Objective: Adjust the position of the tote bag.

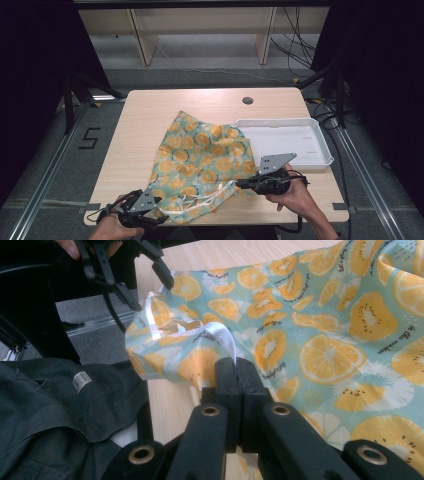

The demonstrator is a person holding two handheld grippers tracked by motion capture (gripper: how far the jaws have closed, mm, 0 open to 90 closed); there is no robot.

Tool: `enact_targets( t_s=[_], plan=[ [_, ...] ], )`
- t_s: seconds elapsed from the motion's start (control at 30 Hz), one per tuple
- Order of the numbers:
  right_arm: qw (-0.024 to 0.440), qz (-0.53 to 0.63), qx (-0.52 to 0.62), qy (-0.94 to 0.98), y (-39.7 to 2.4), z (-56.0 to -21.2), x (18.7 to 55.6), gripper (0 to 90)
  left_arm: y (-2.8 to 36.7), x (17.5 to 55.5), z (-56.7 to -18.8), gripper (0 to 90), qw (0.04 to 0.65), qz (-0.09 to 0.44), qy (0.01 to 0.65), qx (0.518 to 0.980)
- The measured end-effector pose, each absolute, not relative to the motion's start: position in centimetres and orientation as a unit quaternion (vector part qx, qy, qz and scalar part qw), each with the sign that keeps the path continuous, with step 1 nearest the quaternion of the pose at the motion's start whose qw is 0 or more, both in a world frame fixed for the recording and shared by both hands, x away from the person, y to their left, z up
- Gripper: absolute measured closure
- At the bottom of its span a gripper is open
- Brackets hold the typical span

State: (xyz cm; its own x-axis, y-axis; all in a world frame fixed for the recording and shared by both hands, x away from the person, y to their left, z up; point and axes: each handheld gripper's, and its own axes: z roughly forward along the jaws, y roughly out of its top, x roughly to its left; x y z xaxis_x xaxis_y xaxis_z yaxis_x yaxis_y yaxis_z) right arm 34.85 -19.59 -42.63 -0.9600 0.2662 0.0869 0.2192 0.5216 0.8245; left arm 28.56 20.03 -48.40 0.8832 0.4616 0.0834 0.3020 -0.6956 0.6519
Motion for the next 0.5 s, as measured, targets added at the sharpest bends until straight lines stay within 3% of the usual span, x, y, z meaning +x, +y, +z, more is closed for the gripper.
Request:
enact_targets(
  t_s=[0.1, 0.27, 0.33, 0.5],
  plan=[
    [0.025, 0.471, 0.143, 0.870, -19.6, -42.8, 34.9, 90.0, 19.5, 28.9, -48.9, 47.8, 0.322, 0.114, 0.191, 0.920],
    [0.025, 0.470, 0.147, 0.870, -19.7, -42.9, 34.9, 90.0, 19.6, 29.9, -48.8, 79.2, 0.326, 0.124, 0.194, 0.917],
    [0.029, 0.468, 0.146, 0.871, -19.8, -42.9, 35.0, 90.0, 19.6, 30.1, -48.6, 86.9, 0.340, 0.127, 0.203, 0.910],
    [0.023, 0.465, 0.152, 0.872, -19.8, -43.2, 34.9, 90.0, 19.3, 30.5, -47.7, 89.5, 0.369, 0.131, 0.208, 0.896]
  ],
)
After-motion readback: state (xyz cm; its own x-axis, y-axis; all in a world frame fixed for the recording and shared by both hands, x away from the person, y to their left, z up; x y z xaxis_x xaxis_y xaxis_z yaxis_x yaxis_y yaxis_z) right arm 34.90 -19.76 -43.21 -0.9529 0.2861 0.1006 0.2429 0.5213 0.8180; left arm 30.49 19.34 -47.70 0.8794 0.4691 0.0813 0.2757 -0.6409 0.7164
